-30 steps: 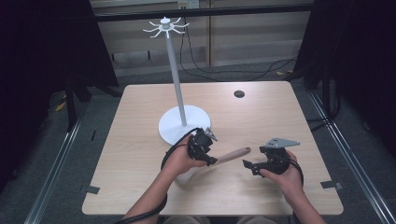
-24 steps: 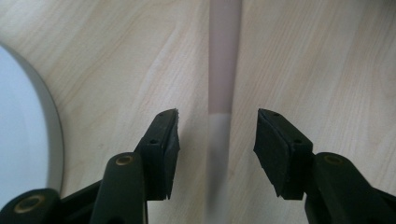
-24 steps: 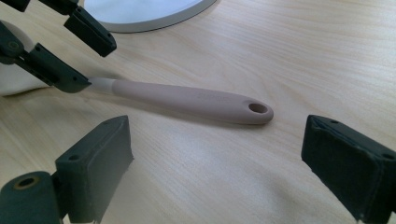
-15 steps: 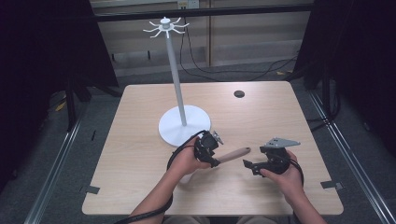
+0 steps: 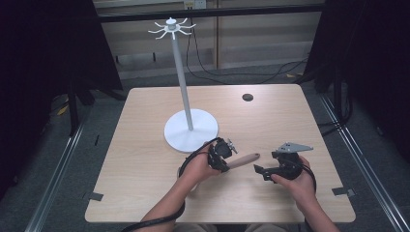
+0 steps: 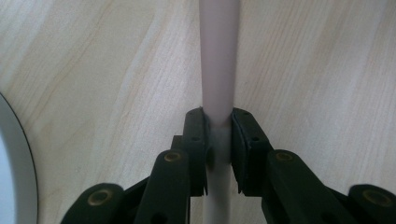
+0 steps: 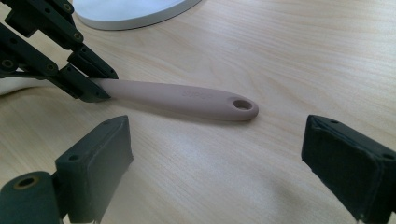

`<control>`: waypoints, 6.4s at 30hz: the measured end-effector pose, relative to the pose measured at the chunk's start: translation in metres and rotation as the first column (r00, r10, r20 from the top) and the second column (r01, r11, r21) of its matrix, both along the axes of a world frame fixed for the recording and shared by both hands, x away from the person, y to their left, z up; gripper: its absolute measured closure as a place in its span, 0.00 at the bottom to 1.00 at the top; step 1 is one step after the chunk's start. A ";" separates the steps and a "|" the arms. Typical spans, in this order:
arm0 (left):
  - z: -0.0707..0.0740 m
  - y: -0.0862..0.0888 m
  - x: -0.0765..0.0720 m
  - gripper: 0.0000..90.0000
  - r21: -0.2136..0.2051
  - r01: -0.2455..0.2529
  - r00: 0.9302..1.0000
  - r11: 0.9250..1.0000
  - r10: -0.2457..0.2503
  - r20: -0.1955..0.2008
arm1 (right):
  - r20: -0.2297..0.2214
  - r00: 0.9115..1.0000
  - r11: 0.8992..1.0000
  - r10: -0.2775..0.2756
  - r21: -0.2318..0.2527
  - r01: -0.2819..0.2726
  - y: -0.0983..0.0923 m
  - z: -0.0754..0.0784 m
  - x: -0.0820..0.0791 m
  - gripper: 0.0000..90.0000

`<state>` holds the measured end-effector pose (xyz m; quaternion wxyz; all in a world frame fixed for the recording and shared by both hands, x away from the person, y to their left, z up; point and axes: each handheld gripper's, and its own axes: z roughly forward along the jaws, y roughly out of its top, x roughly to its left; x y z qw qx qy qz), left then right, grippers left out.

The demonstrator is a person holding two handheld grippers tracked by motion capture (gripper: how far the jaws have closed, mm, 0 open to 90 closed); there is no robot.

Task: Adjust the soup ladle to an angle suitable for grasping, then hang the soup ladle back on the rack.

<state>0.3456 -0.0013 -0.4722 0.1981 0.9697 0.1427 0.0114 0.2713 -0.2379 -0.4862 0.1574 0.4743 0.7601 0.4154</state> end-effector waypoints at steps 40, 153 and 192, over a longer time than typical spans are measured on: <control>0.075 0.103 0.007 0.87 -0.523 -0.225 0.956 0.822 0.289 0.042 | 0.004 1.000 0.998 -0.002 0.058 0.002 0.005 -0.002 0.006 0.04; 0.187 0.190 0.031 0.87 -0.770 -0.325 0.729 0.548 0.665 0.165 | 0.014 0.999 0.998 0.030 0.059 -0.031 0.012 0.000 0.006 0.04; 0.178 0.178 0.046 0.86 -0.785 -0.312 0.732 0.535 0.662 0.160 | 0.014 0.999 0.997 0.041 0.059 -0.042 0.012 -0.001 0.007 0.04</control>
